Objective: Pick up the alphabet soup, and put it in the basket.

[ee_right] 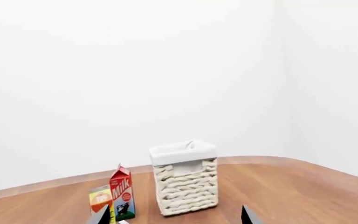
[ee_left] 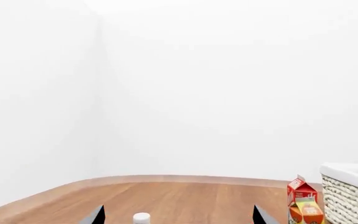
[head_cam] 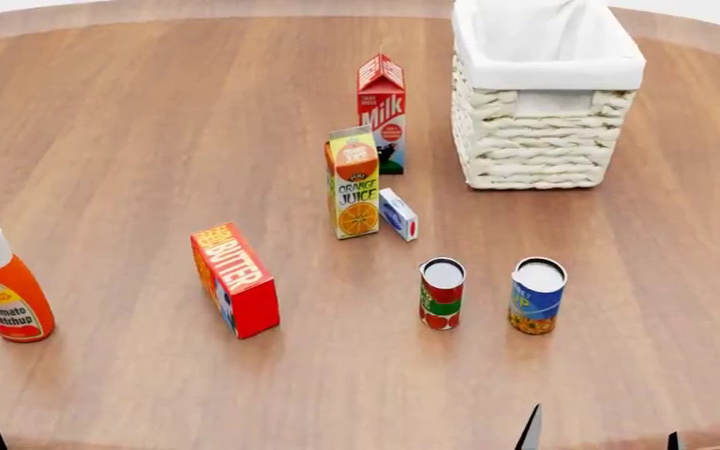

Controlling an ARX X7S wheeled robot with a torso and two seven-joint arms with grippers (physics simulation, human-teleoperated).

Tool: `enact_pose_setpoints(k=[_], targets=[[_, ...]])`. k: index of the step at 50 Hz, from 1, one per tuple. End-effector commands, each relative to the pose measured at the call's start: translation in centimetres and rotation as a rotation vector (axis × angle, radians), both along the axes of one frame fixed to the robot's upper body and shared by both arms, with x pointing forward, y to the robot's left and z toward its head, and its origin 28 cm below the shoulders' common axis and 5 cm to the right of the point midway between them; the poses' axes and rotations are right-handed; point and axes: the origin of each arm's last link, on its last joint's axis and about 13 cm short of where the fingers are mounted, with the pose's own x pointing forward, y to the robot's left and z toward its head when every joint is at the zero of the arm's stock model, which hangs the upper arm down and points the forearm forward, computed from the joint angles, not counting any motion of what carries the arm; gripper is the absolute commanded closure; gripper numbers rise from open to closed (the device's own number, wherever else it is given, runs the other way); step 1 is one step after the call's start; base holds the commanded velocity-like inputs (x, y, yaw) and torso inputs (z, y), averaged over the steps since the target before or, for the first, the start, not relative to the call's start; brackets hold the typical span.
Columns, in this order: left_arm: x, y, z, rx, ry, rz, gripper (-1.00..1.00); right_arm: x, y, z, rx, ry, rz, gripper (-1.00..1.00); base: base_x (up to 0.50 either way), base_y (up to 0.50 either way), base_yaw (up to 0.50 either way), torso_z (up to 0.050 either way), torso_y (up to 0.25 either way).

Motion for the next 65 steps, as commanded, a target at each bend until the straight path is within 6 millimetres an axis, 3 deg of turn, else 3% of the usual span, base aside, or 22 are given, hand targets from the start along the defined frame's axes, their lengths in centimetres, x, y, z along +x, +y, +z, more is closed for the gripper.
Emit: enact_pose_setpoints(k=[1, 65], targets=[[-0.07, -0.08, -0.01, 0.003, -0.001, -0.002, -1.00, -0.04, -0.02, 0.03, 0.002, 0.002, 0.002, -1.00, 0.00, -0.06, 0.00, 0.000, 0.000], [-0.23, -0.15, 0.09, 0.003, -0.008, -0.005, -1.00, 0.26, -0.15, 0.06, 0.017, 0.015, -0.021, -1.00, 0.00, -0.14, 0.00, 0.000, 0.000]])
